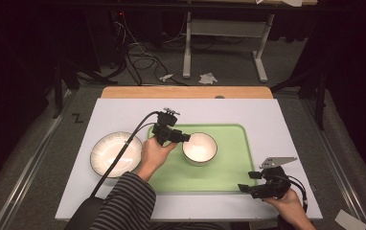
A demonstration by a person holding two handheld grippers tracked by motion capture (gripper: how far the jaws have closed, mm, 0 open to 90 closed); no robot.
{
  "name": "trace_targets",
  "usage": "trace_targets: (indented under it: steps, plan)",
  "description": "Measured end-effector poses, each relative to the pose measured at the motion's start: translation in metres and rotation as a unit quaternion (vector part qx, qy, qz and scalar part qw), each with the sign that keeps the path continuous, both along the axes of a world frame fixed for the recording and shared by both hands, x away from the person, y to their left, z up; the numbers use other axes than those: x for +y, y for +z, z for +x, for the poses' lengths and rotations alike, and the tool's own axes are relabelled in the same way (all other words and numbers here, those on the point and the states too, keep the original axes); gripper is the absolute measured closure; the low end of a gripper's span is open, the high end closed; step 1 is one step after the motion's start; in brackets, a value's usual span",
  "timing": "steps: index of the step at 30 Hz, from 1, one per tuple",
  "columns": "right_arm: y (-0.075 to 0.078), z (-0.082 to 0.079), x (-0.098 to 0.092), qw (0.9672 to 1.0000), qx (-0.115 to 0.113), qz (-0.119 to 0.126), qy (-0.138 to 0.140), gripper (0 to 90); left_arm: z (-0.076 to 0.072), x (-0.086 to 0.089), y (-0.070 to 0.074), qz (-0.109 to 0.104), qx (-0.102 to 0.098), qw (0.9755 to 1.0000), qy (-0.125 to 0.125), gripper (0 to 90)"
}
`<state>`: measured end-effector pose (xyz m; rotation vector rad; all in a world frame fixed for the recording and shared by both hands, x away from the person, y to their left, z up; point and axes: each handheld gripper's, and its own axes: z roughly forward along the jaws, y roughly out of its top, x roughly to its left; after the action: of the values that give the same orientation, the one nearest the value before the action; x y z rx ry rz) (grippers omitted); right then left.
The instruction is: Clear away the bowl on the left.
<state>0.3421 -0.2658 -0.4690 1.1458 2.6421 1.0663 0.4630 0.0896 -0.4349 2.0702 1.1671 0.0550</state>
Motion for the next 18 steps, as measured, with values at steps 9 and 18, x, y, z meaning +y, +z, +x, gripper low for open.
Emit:
trace_targets:
  steps: [9,18]
  plan:
    - [0.0,0.0,-0.001,1.0,0.003,0.003,-0.004,31.2,-0.008,0.012,0.015,0.011,-0.017,0.9998,-0.006,53.4]
    - [0.0,0.0,0.0,1.0,0.002,-0.002,-0.003,31.2,-0.018,0.025,0.031,0.019,-0.034,0.9992,-0.006,52.7]
